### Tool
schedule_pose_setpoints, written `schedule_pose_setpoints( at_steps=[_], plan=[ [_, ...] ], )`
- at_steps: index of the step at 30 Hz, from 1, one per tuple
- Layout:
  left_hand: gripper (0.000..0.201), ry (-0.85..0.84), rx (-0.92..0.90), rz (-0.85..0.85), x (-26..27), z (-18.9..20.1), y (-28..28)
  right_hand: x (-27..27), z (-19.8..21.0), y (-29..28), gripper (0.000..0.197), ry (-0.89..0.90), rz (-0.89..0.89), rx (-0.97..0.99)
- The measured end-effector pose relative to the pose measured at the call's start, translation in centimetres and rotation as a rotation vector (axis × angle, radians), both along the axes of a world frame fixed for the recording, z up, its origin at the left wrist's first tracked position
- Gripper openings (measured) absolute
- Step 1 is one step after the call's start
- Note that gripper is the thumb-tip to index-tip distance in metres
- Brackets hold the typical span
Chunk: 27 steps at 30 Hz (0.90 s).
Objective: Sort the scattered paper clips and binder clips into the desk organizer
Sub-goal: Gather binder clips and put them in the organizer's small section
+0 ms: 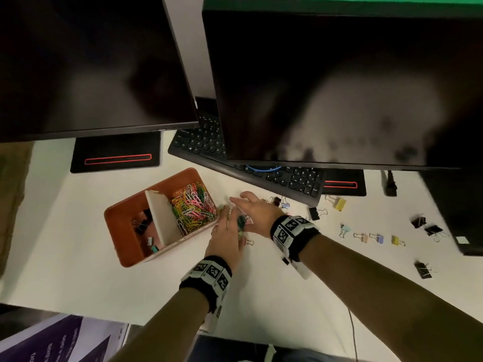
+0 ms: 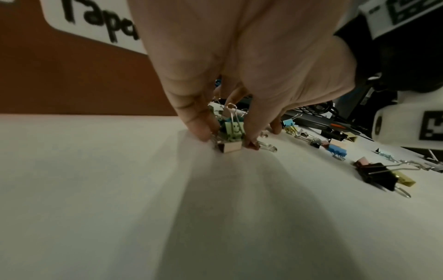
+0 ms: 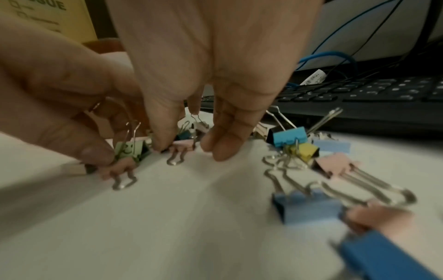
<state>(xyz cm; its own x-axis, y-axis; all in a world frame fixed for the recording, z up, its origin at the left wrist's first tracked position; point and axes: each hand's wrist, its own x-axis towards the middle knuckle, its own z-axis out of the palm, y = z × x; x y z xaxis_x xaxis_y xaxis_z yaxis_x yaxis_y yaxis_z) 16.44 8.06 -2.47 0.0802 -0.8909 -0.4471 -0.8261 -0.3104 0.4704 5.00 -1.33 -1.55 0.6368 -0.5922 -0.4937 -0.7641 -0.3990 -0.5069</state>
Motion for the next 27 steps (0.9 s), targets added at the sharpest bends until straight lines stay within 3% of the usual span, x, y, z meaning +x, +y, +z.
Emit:
schedule_pose_setpoints(
  at_steps=[4,12,18,27],
  plan=[
    [0.053,0.067,-0.061,0.002,0.1,0.4,0.5,-1.1,-0.1,0.8,0.046,-0.058,-0.042,-0.019],
    [0.015,0.176,-0.081,0.080,0.2,0.1,0.6,-3.7,-0.5,2.2,0.033,0.026,-0.078,-0.038],
    [0.009,0.185,-0.087,0.073,0.4,0.2,0.0,-4.2,-0.6,2.8,0.026,0.048,-0.121,-0.075],
    [0.007,0.223,-0.139,0.104,0.9,1.3,0.8,-5.4,0.3,3.2,0.020,-0.072,-0.235,-0.021]
  ],
)
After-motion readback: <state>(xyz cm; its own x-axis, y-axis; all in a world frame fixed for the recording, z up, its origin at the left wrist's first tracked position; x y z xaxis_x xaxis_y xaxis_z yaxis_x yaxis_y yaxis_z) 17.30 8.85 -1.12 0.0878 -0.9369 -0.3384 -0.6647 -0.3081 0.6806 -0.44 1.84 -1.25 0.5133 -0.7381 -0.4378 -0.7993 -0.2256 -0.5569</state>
